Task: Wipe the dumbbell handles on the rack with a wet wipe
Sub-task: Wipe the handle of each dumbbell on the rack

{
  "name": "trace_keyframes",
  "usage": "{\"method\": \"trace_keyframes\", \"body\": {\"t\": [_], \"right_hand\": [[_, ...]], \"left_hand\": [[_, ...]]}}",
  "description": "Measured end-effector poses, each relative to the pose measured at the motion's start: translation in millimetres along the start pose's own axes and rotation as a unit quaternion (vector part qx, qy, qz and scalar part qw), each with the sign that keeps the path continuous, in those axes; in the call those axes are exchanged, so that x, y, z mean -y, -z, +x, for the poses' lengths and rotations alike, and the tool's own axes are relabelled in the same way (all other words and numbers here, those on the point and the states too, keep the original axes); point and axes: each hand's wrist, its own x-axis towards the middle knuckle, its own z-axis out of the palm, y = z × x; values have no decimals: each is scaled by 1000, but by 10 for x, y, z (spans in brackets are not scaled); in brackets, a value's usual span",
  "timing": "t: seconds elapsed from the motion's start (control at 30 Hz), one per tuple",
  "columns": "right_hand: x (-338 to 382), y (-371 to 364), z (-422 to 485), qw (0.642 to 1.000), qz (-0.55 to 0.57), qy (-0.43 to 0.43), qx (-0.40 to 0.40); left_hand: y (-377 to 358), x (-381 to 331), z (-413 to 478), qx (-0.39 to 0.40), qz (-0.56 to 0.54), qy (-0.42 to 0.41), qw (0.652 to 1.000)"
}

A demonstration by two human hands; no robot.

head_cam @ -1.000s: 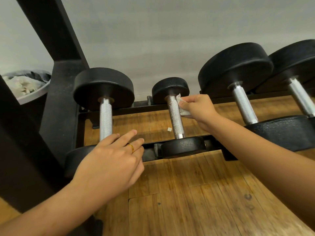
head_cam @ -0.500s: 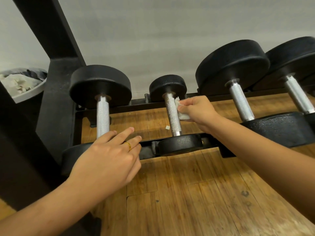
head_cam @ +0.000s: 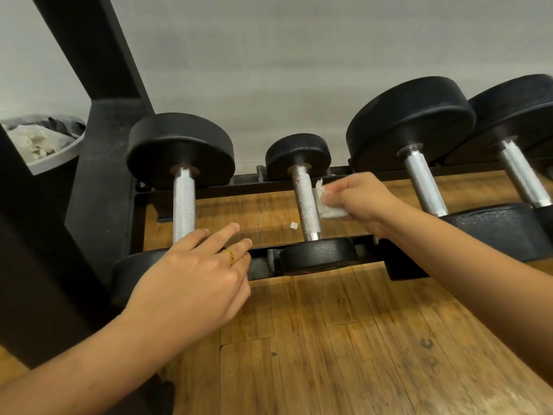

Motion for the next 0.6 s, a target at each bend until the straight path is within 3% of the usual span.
{"method": "trace_keyframes", "body": {"t": [0.23, 0.43, 0.6], "right_hand": [[113, -244, 176, 987, 80, 78, -114], [77, -247, 28, 978, -82, 142, -127], [202, -284, 75, 970, -85, 149, -172]], "left_hand": [[-16, -3, -5, -1, 0, -3, 1000], [-13, -10, -11, -4, 8, -5, 1000], [-7, -7, 7, -2, 5, -3, 1000]]}}
